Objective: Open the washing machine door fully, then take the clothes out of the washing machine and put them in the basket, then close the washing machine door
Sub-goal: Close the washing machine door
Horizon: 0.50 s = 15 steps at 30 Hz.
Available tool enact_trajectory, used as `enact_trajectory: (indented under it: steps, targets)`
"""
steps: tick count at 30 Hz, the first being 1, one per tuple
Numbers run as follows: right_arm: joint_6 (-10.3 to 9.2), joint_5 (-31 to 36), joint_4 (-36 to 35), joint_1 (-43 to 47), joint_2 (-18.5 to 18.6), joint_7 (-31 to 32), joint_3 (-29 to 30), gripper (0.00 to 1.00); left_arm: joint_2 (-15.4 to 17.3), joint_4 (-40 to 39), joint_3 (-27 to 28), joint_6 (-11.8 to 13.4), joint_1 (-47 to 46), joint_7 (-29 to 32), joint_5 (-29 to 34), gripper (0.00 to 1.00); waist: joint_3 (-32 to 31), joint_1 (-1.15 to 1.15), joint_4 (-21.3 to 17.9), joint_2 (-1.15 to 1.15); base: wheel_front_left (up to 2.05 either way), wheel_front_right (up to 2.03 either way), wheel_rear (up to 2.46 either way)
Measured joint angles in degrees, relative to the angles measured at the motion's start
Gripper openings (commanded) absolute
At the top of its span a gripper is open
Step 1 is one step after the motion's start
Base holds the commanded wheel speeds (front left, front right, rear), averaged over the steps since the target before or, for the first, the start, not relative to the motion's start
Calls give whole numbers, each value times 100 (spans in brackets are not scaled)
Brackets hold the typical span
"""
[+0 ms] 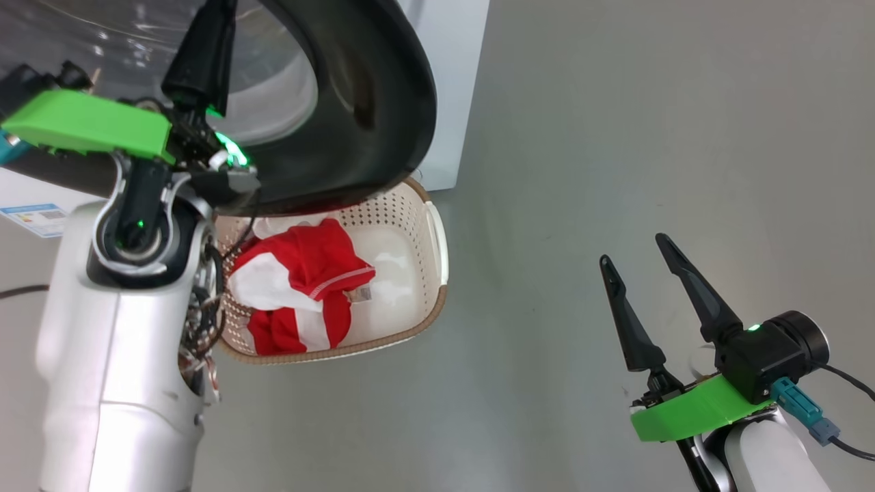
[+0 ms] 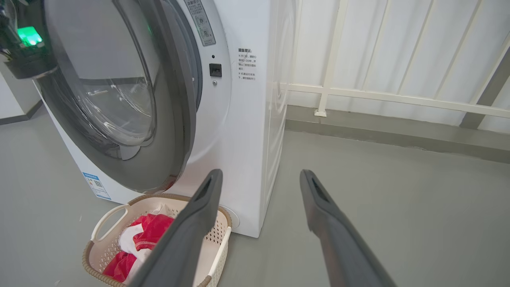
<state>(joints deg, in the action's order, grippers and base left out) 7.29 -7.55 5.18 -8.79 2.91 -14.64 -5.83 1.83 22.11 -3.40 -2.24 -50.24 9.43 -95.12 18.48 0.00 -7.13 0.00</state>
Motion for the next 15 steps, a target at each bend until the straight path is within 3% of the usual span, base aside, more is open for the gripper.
enact_trajectory:
  steps: [15]
  targets:
    - [0,0,-13,-74,0,0,37,100,4,232,38,-182,-165,-2,37,0,68,0,-89,0,0,0,0]
